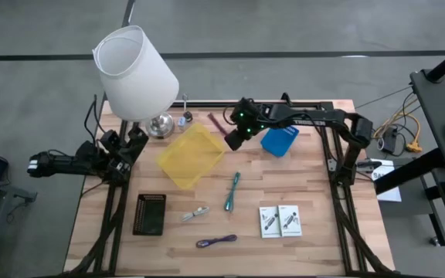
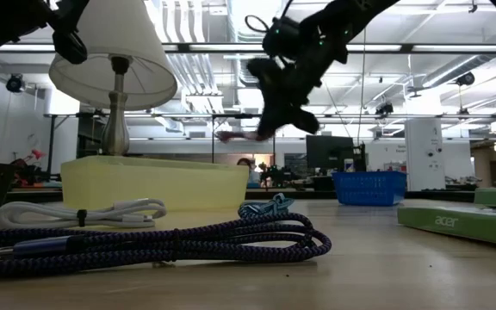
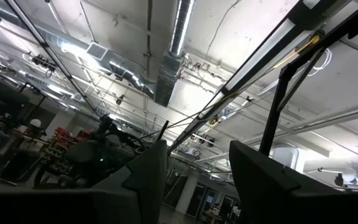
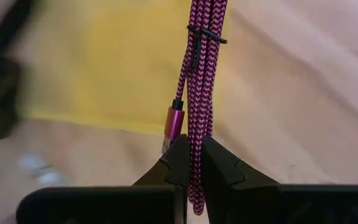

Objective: Pick and place items into bin
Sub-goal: Put the pink charger cable into the yellow bin, then put the light blue charger cable into the yellow bin

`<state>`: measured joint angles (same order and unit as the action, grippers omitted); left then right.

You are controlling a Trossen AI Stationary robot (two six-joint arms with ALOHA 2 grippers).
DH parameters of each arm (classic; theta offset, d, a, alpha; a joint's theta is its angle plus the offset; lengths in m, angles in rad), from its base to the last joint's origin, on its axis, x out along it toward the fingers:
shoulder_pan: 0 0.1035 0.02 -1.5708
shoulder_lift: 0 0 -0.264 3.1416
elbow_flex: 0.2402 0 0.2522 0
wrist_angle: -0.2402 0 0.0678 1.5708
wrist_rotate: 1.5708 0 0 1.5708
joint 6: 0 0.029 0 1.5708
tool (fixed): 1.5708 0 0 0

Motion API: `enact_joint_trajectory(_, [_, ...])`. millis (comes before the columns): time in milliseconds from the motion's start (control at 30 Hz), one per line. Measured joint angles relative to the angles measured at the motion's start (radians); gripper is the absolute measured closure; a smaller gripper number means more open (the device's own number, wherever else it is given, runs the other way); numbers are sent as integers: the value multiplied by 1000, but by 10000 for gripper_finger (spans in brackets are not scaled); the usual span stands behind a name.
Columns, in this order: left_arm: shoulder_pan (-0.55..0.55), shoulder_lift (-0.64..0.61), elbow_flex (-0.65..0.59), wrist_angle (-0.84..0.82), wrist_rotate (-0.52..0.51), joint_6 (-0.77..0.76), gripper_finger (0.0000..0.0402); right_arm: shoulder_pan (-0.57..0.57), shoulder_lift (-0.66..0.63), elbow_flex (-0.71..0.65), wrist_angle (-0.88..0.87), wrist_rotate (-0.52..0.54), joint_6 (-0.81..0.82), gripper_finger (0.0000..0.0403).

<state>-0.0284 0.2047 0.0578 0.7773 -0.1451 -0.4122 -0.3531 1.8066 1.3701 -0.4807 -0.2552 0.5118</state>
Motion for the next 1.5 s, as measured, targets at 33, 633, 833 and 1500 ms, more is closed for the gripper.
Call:
enact_joint_trajectory(33, [0, 0, 0, 0, 0, 0, 242, 3, -1, 0, 29, -44, 0, 390])
enact_joint_trajectory(633, [0, 0, 0, 0, -18, 0, 242, 22, 139, 2, 263, -112, 80, 390])
enact_joint_trajectory(833, [0, -1, 0, 0, -18, 0, 242, 22, 171, 18, 283, -112, 84, 390])
enact_joint_trajectory(1500, [0, -3, 0, 0, -18, 0, 242, 22, 167, 62, 314, -151, 67, 277])
